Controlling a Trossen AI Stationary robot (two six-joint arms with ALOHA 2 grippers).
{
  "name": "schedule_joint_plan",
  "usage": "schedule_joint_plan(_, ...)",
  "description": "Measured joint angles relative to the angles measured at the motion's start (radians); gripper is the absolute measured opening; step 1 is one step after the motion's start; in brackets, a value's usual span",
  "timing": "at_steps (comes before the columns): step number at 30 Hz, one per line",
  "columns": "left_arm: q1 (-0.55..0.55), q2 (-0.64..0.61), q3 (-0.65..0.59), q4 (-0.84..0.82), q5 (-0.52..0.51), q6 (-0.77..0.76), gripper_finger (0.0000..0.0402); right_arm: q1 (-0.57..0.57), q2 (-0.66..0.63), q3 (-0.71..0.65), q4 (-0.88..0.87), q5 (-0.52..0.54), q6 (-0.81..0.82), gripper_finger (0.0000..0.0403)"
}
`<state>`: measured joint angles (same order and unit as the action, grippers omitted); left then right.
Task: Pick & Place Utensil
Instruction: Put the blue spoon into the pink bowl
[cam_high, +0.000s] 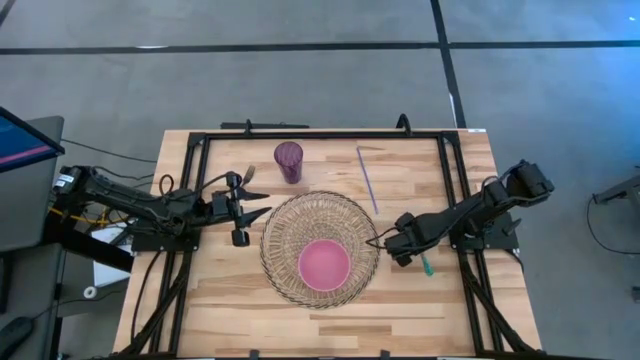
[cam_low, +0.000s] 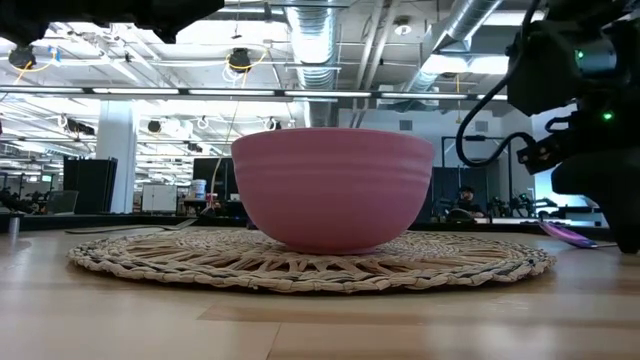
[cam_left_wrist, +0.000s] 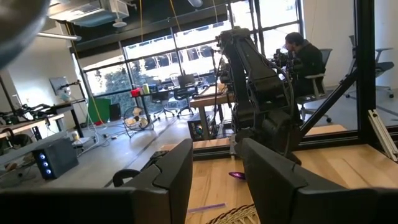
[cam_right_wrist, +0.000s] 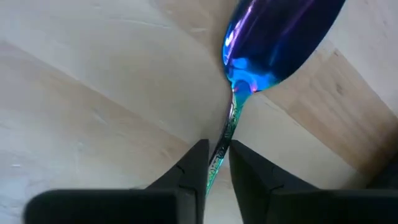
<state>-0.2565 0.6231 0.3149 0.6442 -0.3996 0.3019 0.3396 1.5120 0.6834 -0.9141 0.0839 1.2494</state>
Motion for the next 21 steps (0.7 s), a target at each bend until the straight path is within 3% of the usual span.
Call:
schedule_joint_plan(4, 0.000, 0.000, 0.000, 0.000, 0.000, 0.000, 0.0140, 0.001, -0.002, 0.000, 0.006, -0.003, -0.003, 0.0011)
schedule_joint_plan(10, 0.000, 0.000, 0.000, 0.005, 0.000, 0.000, 0.0140, 0.000, -0.001, 0.030, 0.038, -0.043, -0.003, 0.0026)
schedule_joint_plan(21, 0.000, 0.001, 0.000, 0.011, 0.000, 0.000, 0.0140, -0.002, -0.001, 0.315, 0.090, -0.054, -0.240, 0.0008)
